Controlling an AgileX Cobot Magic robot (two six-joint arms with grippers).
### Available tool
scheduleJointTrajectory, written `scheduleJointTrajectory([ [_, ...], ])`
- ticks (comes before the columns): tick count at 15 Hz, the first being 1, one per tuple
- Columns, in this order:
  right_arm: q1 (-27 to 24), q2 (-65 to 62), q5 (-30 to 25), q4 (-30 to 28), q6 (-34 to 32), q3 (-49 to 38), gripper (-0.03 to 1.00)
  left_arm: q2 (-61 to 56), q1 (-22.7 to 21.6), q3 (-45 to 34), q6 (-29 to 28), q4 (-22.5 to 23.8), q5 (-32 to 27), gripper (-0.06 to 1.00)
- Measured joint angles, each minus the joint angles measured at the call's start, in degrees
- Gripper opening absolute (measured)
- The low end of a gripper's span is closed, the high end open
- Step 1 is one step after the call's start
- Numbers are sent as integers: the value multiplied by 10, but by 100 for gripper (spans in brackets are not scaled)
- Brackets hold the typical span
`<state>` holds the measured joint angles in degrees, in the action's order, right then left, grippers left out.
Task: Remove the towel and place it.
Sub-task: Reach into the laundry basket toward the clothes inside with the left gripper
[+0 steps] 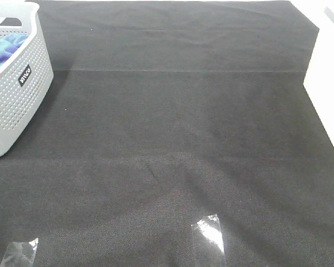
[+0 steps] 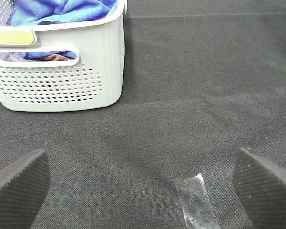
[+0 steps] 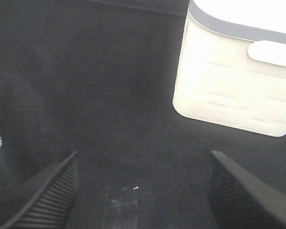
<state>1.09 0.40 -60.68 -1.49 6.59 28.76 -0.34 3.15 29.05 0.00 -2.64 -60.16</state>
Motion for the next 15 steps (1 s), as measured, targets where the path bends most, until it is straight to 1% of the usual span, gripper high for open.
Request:
scheduleJointTrajectory([
  [15,0,0,0,0,0,0,70,0,0,0,0,0,0,99],
])
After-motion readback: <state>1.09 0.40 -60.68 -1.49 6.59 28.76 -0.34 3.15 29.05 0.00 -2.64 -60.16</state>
